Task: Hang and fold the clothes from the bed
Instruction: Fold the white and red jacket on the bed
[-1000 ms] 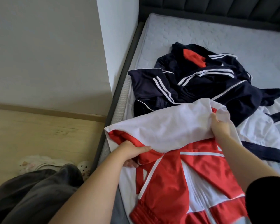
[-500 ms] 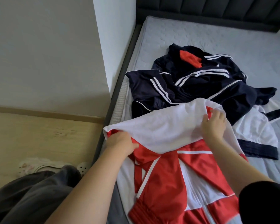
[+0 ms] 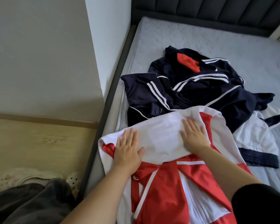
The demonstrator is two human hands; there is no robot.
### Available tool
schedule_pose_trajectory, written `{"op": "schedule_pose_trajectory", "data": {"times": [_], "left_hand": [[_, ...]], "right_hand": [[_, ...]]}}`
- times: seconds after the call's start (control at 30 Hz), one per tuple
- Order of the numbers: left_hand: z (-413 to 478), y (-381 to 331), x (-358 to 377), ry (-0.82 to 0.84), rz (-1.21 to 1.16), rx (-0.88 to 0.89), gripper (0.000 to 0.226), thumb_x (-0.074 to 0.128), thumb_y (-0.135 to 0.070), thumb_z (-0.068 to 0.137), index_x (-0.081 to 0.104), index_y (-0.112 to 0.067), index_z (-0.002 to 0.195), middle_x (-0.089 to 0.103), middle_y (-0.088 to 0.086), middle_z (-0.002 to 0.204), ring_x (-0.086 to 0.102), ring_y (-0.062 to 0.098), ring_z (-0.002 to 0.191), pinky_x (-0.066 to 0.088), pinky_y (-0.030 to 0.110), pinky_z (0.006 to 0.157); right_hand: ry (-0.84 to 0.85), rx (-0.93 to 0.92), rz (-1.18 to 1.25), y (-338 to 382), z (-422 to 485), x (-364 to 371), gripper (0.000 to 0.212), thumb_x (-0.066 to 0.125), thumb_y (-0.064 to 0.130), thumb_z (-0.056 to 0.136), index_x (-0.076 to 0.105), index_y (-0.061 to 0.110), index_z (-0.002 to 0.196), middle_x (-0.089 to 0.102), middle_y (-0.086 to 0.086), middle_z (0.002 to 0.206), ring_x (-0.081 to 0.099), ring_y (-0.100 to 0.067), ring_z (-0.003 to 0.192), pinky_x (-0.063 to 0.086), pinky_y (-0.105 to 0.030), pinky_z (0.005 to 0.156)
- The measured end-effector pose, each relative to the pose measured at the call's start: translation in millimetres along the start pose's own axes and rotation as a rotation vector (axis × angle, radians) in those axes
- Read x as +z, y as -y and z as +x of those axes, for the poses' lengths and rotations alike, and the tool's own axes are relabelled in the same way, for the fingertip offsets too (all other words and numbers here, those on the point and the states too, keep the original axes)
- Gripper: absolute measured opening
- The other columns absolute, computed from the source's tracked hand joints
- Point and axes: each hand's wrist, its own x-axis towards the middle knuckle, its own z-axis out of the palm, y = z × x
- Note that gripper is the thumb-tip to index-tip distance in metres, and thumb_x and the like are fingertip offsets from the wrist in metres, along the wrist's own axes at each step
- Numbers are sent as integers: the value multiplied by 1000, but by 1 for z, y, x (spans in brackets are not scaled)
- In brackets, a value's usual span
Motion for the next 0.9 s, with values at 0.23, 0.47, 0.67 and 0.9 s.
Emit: {"op": "schedule_pose_trajectory", "data": {"times": [0.23, 0.47, 0.67, 0.9], "left_hand": [[12, -8, -13, -135, -6, -36, 67, 20, -54, 98, 5, -19, 153, 0, 6, 161, -8, 24, 147, -4, 44, 117], [51, 2, -52, 60, -11, -220, 89, 60, -65, 77, 24, -22, 145, 52, 4, 136, 39, 26, 131, 21, 51, 110], [53, 12, -74, 242, 167, -86, 41, 73, -34, 80, 53, -18, 112, 60, 2, 118, 59, 26, 108, 43, 34, 79], [67, 13, -132, -30, 338, -130, 26, 55, -8, 88, 64, -12, 112, 63, 10, 117, 60, 31, 109, 45, 33, 80]], "right_hand": [[-147, 290, 60, 6, 14, -14, 61, 38, 26, 94, 17, 10, 150, 7, -13, 159, 1, -27, 146, 0, -49, 118], [52, -184, -242, 42, 44, -49, 81, 57, 12, 82, 14, 16, 150, 21, -4, 154, 6, -23, 146, 0, -49, 118], [197, -153, -545, 40, 60, -80, 28, 52, 29, 89, 56, 19, 114, 56, -1, 118, 44, -23, 117, 24, -44, 107], [-135, -161, -486, 21, 51, -129, 11, 52, 12, 83, 59, 19, 90, 62, 0, 87, 54, -23, 103, 6, -45, 118]]}}
